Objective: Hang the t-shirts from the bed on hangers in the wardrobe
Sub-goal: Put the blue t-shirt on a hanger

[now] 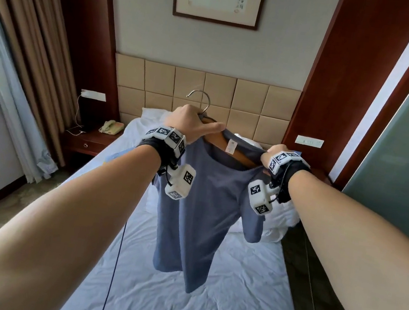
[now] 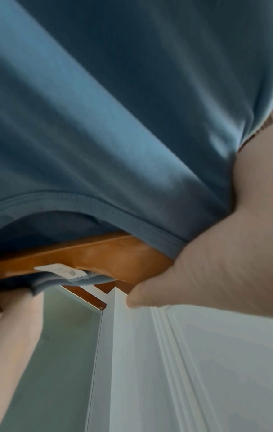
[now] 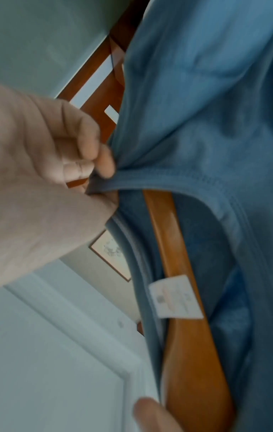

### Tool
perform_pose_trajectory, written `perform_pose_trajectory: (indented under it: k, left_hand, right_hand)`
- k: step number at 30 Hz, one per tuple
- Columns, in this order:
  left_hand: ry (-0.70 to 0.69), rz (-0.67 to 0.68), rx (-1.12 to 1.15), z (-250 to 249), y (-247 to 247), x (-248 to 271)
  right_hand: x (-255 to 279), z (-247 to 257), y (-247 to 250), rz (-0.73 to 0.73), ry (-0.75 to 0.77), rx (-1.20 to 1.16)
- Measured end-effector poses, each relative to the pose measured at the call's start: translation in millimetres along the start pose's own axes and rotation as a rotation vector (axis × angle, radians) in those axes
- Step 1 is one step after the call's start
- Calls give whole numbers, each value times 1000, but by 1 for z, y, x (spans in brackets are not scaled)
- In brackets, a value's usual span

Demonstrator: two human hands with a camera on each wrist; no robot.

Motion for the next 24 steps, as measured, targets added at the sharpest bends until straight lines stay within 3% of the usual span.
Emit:
perform_pose_trajectory:
  k: [4, 7, 10, 17, 20, 24]
  left_hand:
    - [-14, 122, 57, 0, -8, -4]
    - [-27, 163, 78, 1, -15, -5]
    - [-57, 145, 97, 4, -15, -7]
    - [-71, 64, 103, 3, -1, -5]
    - [-54, 93, 113, 5, -3, -8]
    - [-52, 165, 95, -1, -12, -12]
  right_hand:
    - [37, 11, 26, -38, 85, -334]
    - [45, 21, 30, -54, 234, -537]
    - [53, 29, 28, -42, 241, -481]
    - [50, 9, 7, 102, 76, -187]
    - [64, 7, 10, 18, 107, -110]
    - [56, 13, 30, -119, 182, -507]
Point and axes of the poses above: each hand's wrist, its own x-axis away from the middle knuckle, its own y-axis out of the back of the hand, z = x × y, the point moved 5 cm from there along -x, towards the middle knuckle, and after that the axes turned 14 degrees about z, right-handed, at the moved point
